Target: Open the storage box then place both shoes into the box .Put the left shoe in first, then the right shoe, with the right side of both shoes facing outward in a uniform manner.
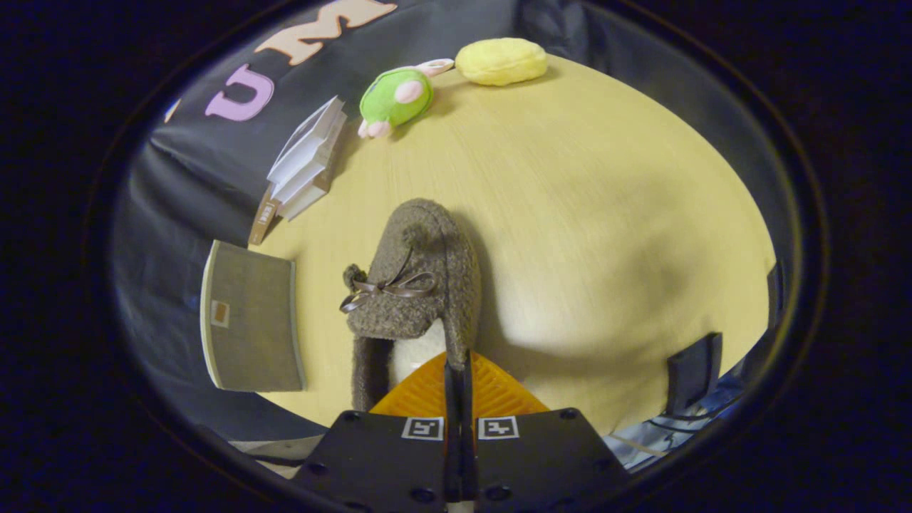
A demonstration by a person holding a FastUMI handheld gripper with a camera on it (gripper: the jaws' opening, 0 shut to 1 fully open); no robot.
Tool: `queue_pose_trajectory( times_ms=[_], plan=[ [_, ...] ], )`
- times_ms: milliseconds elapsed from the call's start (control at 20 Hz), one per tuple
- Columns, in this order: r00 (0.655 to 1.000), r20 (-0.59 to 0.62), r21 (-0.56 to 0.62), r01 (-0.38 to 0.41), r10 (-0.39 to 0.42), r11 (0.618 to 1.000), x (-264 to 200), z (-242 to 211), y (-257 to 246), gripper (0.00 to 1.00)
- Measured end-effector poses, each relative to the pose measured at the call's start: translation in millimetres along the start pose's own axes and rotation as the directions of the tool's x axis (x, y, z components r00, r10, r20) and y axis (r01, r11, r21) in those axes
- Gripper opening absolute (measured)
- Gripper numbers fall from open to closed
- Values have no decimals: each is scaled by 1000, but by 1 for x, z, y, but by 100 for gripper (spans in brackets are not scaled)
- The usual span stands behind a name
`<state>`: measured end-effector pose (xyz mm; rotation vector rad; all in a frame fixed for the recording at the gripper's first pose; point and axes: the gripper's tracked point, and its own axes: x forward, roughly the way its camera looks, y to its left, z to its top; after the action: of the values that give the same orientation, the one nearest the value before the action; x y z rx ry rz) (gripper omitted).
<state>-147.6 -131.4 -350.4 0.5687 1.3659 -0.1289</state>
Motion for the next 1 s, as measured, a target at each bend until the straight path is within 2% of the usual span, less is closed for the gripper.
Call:
queue_pose_trajectory(
  times_ms=[600,1000],
  plan=[
    [998,45,25,-49,48,998,-18,12,85,4],
    [997,59,-29,-53,55,998,-32,11,149,4]
  ],
)
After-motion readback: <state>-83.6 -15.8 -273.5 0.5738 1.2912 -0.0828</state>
